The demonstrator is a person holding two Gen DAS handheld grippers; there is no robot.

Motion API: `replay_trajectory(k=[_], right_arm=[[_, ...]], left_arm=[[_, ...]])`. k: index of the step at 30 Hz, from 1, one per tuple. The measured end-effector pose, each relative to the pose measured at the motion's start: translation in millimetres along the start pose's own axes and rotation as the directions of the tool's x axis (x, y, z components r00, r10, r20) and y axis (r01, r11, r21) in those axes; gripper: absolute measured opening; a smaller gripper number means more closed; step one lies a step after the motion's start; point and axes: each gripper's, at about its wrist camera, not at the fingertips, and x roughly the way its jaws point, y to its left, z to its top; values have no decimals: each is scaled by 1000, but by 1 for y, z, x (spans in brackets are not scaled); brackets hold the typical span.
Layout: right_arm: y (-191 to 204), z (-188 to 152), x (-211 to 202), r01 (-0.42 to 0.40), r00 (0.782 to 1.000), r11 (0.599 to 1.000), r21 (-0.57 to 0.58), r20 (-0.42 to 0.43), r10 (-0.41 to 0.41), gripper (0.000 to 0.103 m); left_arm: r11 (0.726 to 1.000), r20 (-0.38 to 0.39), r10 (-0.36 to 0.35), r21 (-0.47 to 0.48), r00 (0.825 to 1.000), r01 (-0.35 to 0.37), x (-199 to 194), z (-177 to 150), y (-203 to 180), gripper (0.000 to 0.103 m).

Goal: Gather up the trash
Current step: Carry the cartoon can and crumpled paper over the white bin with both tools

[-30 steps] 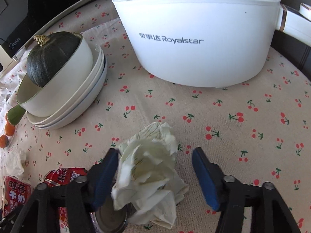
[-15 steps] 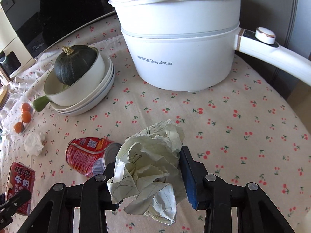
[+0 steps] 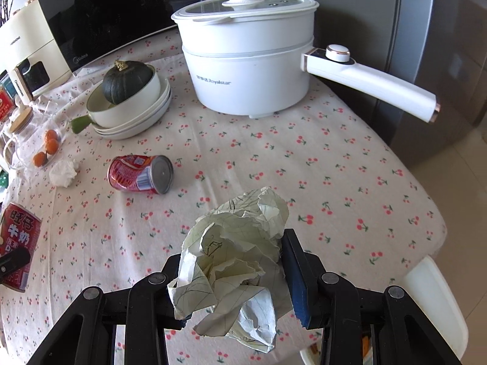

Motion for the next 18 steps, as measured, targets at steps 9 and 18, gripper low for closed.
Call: replay_trajectory(k=[9,18], right_arm=[[-32,-43,-15,7,999,1000,24,-33,-6,44],[-75,-63,-24,42,996,996,82,-83,-35,45]], left_arm=[[998,-20,-53,18,998,53,0,-22,-18,55],[992,-43,-115,47,992,117,12,-25,-52,55]])
